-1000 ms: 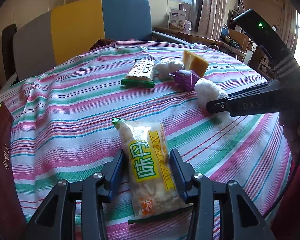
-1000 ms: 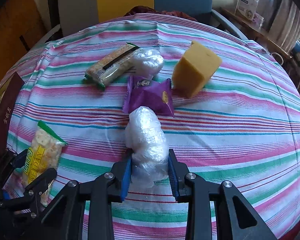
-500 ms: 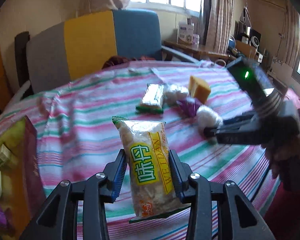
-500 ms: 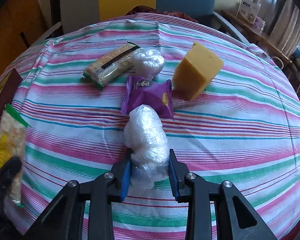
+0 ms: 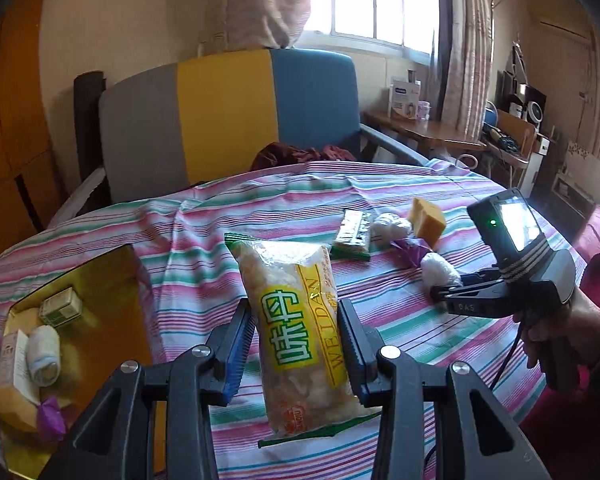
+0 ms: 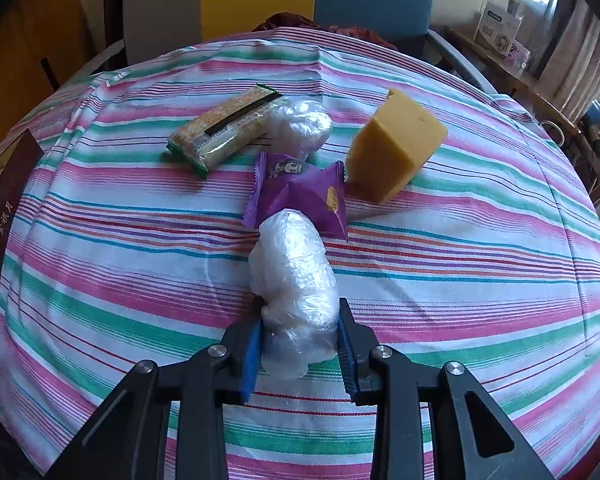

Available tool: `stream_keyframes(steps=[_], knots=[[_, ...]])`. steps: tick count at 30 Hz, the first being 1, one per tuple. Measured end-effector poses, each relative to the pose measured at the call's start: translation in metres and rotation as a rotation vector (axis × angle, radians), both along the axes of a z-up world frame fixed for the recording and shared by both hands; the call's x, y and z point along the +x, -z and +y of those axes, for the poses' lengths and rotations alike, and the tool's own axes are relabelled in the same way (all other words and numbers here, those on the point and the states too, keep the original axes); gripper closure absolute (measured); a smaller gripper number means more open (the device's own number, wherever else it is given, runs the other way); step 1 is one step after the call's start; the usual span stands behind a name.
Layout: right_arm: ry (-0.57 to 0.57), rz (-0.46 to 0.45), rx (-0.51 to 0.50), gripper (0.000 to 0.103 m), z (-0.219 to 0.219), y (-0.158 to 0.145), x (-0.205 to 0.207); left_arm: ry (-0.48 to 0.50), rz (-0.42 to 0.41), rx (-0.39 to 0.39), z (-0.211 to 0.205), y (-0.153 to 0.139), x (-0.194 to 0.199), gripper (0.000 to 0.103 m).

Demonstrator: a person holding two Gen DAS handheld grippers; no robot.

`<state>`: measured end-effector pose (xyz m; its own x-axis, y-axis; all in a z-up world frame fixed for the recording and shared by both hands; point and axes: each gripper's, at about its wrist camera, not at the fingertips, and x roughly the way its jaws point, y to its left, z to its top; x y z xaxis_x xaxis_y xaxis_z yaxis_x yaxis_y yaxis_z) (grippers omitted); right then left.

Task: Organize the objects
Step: 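Lower the WEIDAN bag into the gold tray and open the left tool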

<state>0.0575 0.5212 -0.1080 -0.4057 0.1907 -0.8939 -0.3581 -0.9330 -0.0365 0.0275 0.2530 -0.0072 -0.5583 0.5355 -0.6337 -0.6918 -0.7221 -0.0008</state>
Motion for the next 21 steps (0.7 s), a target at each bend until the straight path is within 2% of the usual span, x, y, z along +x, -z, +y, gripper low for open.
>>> stream_keyframes(steps=[10, 16, 21], knots=[[-0.002, -0.002, 0.022, 0.07, -0.003, 0.001, 0.0, -0.131, -0.005, 0.004, -0.049, 0.002, -0.021, 0.061], [-0.004, -0.004, 0.027, 0.07, -0.003, 0.001, 0.0, -0.252, -0.033, 0.006, -0.107, 0.009, -0.049, 0.061], [-0.007, -0.007, 0.034, 0.07, -0.003, 0.001, 0.0, -0.308, -0.066, -0.047, -0.153, 0.025, -0.065, 0.061]])
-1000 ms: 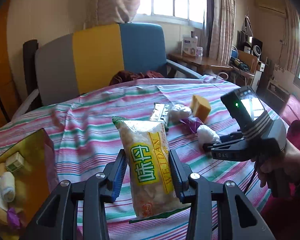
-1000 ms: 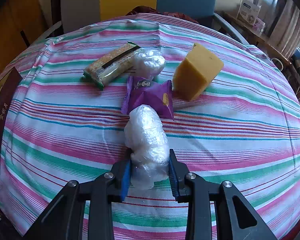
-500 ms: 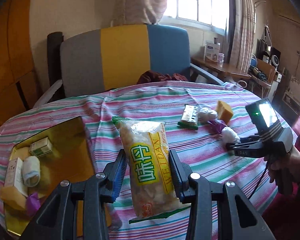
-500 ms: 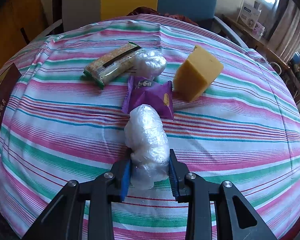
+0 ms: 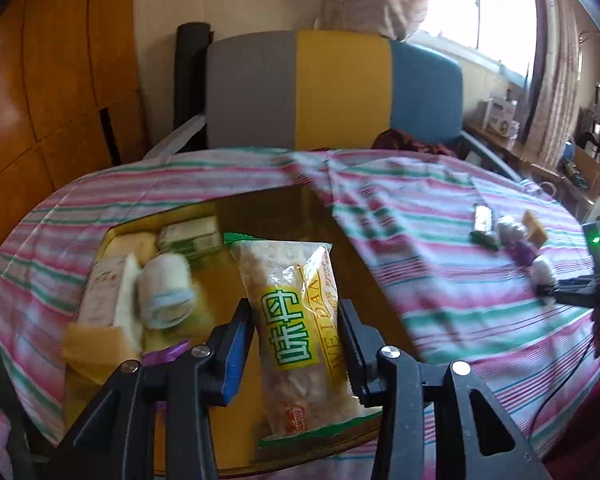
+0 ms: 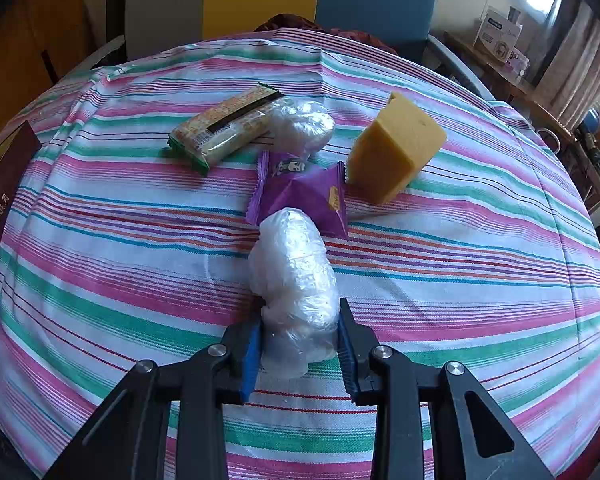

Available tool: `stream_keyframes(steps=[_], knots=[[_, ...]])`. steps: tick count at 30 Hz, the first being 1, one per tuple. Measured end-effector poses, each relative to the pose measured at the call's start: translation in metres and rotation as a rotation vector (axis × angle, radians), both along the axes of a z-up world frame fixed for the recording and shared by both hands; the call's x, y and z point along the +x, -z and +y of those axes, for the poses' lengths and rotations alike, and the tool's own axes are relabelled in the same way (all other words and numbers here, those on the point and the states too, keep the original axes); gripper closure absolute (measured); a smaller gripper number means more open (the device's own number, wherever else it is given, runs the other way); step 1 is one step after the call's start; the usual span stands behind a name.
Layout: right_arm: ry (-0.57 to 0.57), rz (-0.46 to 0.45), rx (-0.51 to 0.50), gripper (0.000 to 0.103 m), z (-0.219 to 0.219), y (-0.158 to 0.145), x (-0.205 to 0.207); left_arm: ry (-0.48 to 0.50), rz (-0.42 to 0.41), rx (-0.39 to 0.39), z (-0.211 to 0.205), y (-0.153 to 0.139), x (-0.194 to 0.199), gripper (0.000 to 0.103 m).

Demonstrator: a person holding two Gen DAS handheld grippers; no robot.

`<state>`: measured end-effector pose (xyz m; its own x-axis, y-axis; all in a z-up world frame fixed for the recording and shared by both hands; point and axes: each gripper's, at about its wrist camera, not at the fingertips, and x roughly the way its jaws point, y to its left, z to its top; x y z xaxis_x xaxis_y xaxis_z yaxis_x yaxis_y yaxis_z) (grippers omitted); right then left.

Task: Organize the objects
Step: 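Lower the WEIDAN bag into the gold tray and open the left tool, then carry the plastic-wrapped white bundle into the gold tray and open the right tool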

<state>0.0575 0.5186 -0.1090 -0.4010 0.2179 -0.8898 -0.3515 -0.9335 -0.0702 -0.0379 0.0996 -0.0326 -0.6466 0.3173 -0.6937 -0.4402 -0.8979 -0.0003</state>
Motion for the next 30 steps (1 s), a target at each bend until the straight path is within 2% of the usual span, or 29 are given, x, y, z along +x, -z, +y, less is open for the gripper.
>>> stream_keyframes(steps=[5, 8, 13, 17, 22, 26, 30], knots=[[0.0, 0.0, 0.001, 0.07, 0.0, 0.0, 0.0, -0.009, -0.053, -0.111, -0.03, 0.027, -0.01, 0.061], [0.001, 0.0, 0.0, 0.07, 0.001, 0.0, 0.0, -0.021, -0.086, -0.127, -0.047, 0.039, -0.013, 0.06], [-0.003, -0.001, 0.011, 0.07, 0.0, 0.001, 0.001, -0.059, -0.134, -0.056, -0.072, 0.045, -0.013, 0.044], [-0.005, -0.003, 0.022, 0.07, -0.001, 0.001, 0.002, -0.091, -0.134, 0.014, -0.089, 0.04, -0.006, 0.044], [0.009, -0.006, 0.038, 0.07, -0.006, -0.004, 0.0, -0.101, -0.095, 0.036, -0.09, 0.031, 0.001, 0.044], [-0.03, 0.068, 0.021, 0.07, -0.031, -0.027, -0.004, -0.121, -0.061, 0.063, -0.09, 0.019, 0.002, 0.044], [-0.15, 0.159, -0.035, 0.07, -0.087, -0.056, -0.02, -0.17, -0.044, 0.074, -0.097, 0.01, -0.001, 0.044]])
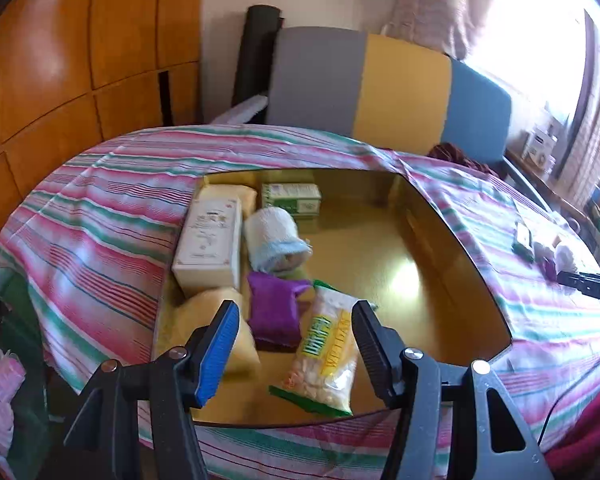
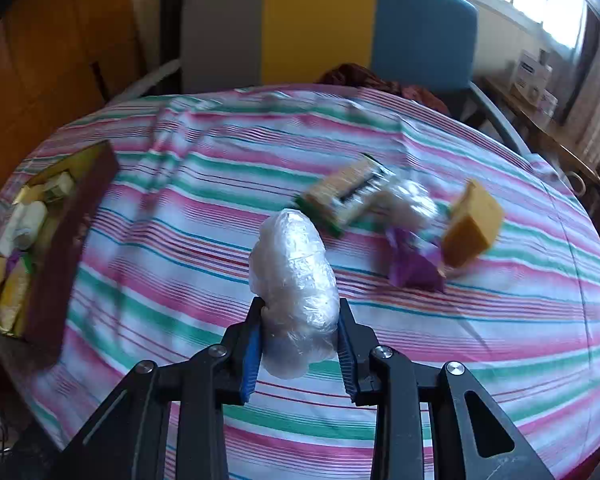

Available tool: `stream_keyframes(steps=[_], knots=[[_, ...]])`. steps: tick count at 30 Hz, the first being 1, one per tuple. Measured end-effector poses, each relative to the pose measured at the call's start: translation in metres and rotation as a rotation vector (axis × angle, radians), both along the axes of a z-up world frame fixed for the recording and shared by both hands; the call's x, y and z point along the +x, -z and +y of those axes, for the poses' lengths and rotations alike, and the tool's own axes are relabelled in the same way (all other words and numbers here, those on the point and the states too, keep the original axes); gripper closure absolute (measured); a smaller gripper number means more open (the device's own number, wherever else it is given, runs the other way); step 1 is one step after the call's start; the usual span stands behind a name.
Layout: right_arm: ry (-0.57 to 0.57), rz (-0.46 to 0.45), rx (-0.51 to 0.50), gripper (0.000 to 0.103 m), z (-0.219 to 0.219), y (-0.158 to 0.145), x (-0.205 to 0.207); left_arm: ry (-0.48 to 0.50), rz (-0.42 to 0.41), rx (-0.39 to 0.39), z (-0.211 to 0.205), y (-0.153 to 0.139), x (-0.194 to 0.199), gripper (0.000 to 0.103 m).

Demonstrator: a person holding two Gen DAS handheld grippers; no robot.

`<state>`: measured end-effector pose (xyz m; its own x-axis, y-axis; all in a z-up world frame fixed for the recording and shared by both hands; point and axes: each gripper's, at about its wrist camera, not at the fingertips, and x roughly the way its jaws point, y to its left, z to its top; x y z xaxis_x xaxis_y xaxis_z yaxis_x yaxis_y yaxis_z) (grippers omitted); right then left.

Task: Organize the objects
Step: 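Carry the plastic-wrapped white bundle into the gold tray and open the right tool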

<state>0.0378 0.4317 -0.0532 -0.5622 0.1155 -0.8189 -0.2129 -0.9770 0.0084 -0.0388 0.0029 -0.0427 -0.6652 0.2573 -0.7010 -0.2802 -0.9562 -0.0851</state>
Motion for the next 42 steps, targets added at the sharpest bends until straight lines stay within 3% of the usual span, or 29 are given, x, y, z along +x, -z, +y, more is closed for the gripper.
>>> stream_keyframes(steps=[5, 9, 13, 18, 20, 22, 26, 30, 42], knots=[[-0.228, 0.085, -0.053, 0.07, -0.102, -0.033, -0.024, -0.062, 0.001, 0.0, -0.011, -0.003, -0.001, 0.044], [-0.395, 0.094, -0.094, 0.069, -0.185, -0.043, -0.043, -0.091, 0.008, 0.005, -0.017, -0.005, 0.0, 0.044], [-0.493, 0.033, -0.105, 0.069, -0.244, -0.026, -0.059, -0.103, 0.009, 0.012, -0.022, -0.005, 0.001, 0.044], [-0.554, -0.084, -0.141, 0.066, -0.279, 0.007, -0.075, -0.112, -0.006, 0.021, -0.025, -0.002, -0.001, 0.044], [-0.569, -0.115, -0.15, 0.066, -0.284, 0.018, -0.079, -0.113, -0.005, 0.018, -0.025, -0.001, 0.0, 0.044], [-0.573, -0.136, -0.174, 0.054, -0.287, 0.023, -0.079, -0.115, -0.003, 0.015, -0.025, -0.001, 0.0, 0.044], [-0.559, -0.13, -0.21, 0.047, -0.283, 0.025, -0.075, -0.122, 0.001, 0.003, -0.023, -0.003, 0.001, 0.044], [-0.543, -0.099, -0.254, 0.032, -0.272, 0.017, -0.069, -0.124, 0.026, -0.01, -0.021, -0.01, 0.004, 0.044], [-0.451, 0.029, -0.242, 0.029, -0.228, -0.019, -0.044, -0.072, 0.063, -0.038, 0.0, -0.026, 0.014, 0.044]])
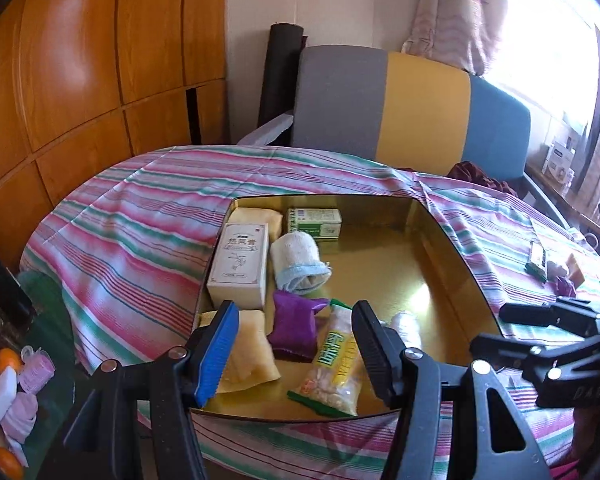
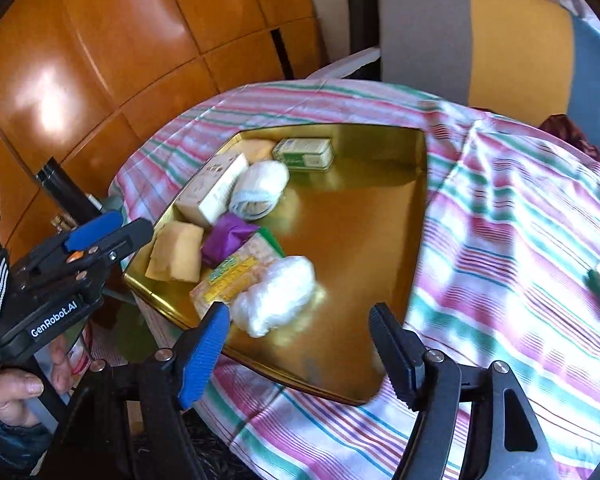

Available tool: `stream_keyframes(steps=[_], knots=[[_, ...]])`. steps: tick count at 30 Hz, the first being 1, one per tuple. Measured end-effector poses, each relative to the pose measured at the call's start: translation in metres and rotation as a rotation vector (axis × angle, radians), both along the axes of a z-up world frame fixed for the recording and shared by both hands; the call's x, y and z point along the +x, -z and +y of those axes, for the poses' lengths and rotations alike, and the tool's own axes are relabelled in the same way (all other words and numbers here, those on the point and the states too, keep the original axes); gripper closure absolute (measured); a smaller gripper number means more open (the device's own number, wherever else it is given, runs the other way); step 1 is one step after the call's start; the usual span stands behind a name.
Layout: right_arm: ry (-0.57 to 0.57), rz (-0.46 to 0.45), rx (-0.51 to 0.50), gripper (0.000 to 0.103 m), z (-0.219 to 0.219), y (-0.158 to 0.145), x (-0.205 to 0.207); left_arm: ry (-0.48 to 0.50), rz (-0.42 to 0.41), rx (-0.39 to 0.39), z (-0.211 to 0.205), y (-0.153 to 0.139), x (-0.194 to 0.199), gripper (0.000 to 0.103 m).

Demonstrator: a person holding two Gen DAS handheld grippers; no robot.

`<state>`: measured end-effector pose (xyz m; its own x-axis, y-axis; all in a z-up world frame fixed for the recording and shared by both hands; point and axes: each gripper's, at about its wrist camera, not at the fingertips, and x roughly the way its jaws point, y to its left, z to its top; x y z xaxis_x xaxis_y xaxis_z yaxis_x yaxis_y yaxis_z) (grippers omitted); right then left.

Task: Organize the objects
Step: 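Carry the plastic-wrapped white bundle into the gold tray and open the right tool, then grasp the cracker packet with the left tool while the right tool returns to the items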

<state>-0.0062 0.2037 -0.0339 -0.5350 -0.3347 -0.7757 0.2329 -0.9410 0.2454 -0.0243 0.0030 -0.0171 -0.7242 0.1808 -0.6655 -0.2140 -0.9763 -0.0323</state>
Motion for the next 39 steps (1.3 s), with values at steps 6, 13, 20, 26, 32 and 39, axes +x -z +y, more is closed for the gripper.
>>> stream_keyframes(steps=[6, 13, 20, 26, 32, 39], knots=[[0.089, 0.016, 0.001, 0.029, 0.038, -0.006, 0.009, 0.043, 0.005, -0.012, 0.017, -0.004, 0.006, 0.044], [0.205, 0.019, 0.035, 0.029, 0.096, -0.008, 0.02, 0.12, 0.012, -0.028, 0.045, -0.009, 0.012, 0.044], [0.399, 0.023, 0.105, 0.029, 0.189, -0.014, 0.037, 0.167, -0.023, -0.035, 0.08, -0.011, 0.007, 0.044], [0.697, 0.03, 0.131, 0.029, 0.299, -0.016, 0.061, 0.298, -0.02, -0.035, 0.126, -0.019, 0.009, 0.044], [1.017, -0.003, 0.039, 0.029, 0.385, 0.011, 0.1, 0.46, -0.028, -0.071, 0.196, -0.017, 0.013, 0.044], [1.14, -0.018, -0.119, 0.029, 0.416, 0.017, 0.122, 0.604, -0.078, -0.105, 0.283, 0.006, 0.002, 0.044]])
